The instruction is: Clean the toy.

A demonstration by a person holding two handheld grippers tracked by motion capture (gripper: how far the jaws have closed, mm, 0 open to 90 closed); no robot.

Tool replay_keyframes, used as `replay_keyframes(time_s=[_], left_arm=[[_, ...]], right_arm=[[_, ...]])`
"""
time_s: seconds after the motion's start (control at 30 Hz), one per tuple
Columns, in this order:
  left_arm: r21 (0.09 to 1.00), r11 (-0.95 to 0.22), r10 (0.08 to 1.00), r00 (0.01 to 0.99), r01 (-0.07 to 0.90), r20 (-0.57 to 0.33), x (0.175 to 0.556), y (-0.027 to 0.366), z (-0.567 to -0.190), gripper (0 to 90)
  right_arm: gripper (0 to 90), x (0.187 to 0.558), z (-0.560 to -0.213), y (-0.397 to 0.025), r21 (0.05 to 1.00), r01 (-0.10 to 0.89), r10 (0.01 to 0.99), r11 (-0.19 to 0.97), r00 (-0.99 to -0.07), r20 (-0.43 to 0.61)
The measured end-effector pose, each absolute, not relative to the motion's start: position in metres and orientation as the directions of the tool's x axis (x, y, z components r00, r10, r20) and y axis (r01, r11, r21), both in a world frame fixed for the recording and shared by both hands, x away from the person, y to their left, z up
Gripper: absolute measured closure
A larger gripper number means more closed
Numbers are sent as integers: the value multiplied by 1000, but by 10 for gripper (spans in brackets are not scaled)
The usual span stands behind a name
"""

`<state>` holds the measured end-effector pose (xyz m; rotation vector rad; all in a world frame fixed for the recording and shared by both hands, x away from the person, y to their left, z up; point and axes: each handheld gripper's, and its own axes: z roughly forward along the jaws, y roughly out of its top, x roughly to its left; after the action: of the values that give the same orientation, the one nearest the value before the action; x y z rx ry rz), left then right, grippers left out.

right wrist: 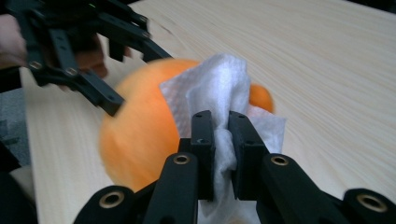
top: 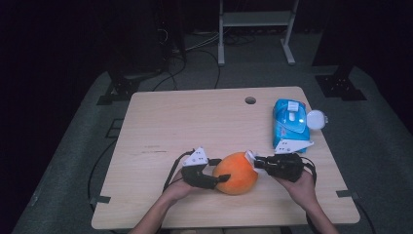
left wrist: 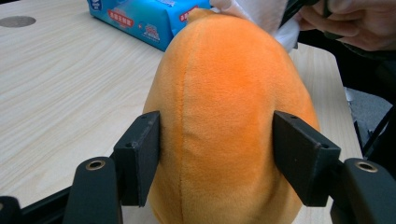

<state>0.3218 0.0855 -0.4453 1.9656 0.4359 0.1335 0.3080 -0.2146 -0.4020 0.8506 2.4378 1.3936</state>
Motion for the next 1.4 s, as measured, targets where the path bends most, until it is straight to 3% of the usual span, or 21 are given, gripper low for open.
replay_keyframes(time_s=[0.23, 0.53, 0.87, 1.1, 1.4], left_arm=[[900, -373, 352, 932, 223, -85, 320, 84, -444, 346], [901, -364, 355, 929, 236, -100, 322, 85, -446, 347], [901, -393, 340, 939, 184, -44, 314, 77, -441, 340], [904, -372, 350, 934, 211, -74, 317, 78, -443, 326], [903, -387, 348, 936, 188, -46, 311, 69, -439, 313]], right_arm=[[805, 300, -394, -202, 856, 327, 536, 400, -841, 71], [805, 312, -405, -221, 839, 401, 588, 369, -799, 123], [807, 300, -393, -205, 862, 329, 542, 386, -837, 77], [807, 310, -401, -224, 848, 389, 593, 360, -797, 114], [807, 287, -392, -180, 860, 273, 483, 431, -875, 35]])
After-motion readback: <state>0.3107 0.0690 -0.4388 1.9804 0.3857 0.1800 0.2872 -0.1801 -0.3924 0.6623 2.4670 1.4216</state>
